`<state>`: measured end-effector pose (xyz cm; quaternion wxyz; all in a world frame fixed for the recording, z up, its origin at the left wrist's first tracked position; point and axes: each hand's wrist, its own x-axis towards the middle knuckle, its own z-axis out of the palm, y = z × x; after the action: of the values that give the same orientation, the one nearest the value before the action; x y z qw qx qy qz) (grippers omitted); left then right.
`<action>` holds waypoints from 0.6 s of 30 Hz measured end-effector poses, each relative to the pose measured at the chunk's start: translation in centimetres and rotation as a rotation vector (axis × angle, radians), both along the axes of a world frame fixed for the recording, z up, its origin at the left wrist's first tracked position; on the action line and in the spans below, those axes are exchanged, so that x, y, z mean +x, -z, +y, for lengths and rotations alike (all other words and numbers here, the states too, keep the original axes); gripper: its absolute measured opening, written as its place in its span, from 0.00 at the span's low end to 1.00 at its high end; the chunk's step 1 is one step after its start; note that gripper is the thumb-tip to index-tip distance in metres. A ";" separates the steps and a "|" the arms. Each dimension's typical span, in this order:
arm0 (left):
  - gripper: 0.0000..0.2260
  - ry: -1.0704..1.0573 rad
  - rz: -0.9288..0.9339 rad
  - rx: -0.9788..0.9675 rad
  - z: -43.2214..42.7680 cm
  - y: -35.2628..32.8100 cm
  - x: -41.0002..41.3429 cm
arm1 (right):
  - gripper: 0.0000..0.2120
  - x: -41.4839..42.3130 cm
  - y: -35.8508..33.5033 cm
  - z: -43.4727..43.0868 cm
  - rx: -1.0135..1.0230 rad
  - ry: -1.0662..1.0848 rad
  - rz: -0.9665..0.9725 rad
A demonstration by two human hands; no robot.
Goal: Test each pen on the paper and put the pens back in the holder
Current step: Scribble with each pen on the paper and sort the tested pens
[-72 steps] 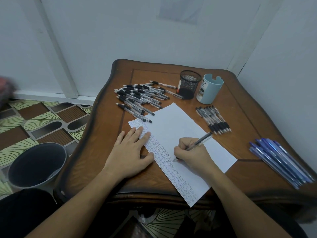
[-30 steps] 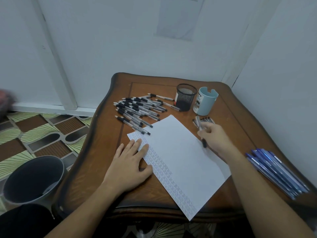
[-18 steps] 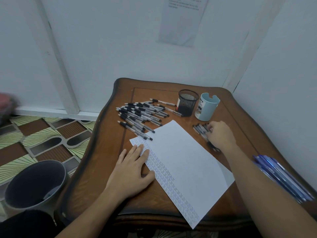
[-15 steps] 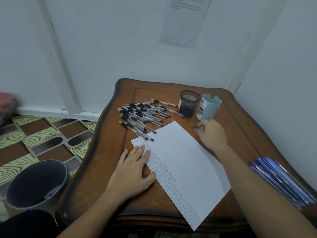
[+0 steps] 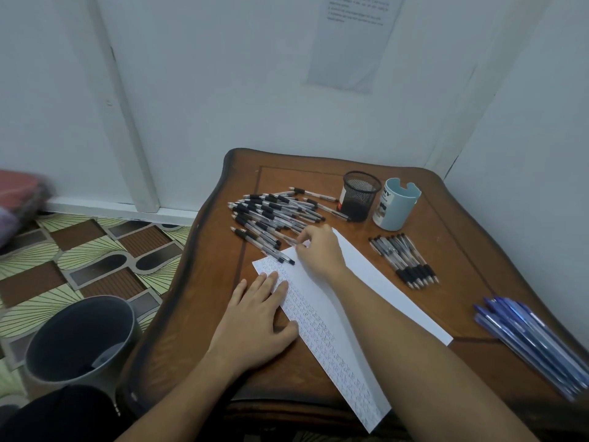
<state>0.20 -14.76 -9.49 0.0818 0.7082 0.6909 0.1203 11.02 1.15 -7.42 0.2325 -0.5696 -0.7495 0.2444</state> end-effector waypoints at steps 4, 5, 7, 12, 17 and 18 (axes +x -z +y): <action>0.39 0.000 -0.001 0.001 0.0 0.1 0.0 | 0.01 2.4 -2.1 0.3 -0.146 0.086 0.433; 0.39 0.001 -0.002 -0.001 0.1 0.1 0.0 | 0.02 3.1 -3.0 0.2 -0.227 0.142 0.599; 0.40 0.000 0.005 -0.003 0.1 0.1 -0.1 | 0.03 4.7 -4.5 -0.1 -0.366 0.216 0.936; 0.40 0.000 0.007 -0.008 0.1 0.0 0.1 | 0.09 7.8 -5.3 -1.9 -0.339 0.179 1.265; 0.40 -0.004 0.020 -0.012 0.1 0.0 0.2 | 0.03 9.1 -4.8 -4.5 -0.326 0.140 0.981; 0.40 -0.004 0.022 -0.013 0.1 0.0 0.2 | 0.04 9.3 -4.6 -4.9 -0.324 0.132 0.965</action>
<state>0.37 -14.63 -9.52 0.0785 0.7076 0.6938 0.1083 20.31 -3.79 -2.79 0.4755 -0.4669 -0.4719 0.5773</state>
